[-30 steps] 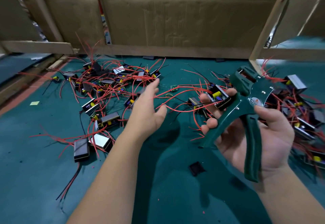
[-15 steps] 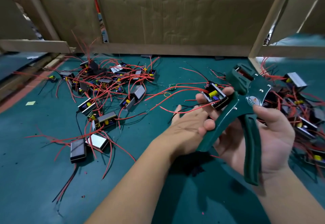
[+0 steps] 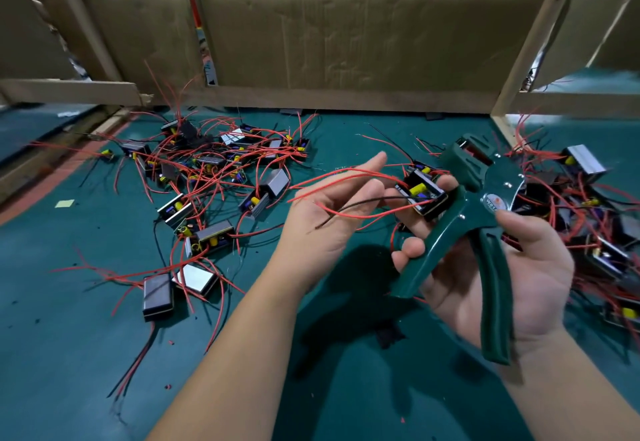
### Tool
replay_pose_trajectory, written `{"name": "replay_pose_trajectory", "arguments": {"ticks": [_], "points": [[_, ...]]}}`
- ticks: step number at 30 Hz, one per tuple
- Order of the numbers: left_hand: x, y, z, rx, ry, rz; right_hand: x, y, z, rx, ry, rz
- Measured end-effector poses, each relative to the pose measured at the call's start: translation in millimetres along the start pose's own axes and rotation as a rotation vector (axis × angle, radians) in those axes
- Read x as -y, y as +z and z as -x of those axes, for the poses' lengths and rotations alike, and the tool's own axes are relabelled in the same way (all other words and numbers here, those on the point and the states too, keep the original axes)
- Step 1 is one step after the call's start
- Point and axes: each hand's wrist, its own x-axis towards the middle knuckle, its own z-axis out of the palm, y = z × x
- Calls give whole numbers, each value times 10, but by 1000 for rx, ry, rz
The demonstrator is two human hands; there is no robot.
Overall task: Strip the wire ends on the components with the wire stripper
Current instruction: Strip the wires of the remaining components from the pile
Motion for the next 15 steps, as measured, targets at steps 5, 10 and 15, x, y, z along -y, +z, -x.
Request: {"name": "replay_pose_trajectory", "arguments": {"ticks": [5, 10, 15], "points": [[-55, 45, 8, -82, 79, -60, 3, 41, 18, -9, -90, 192], [-199, -67, -61, 128, 132, -120, -8, -2, 2, -49, -94, 174], [-339, -298, -130, 500, -83, 373, -20, -12, -10, -142, -133, 186]]}}
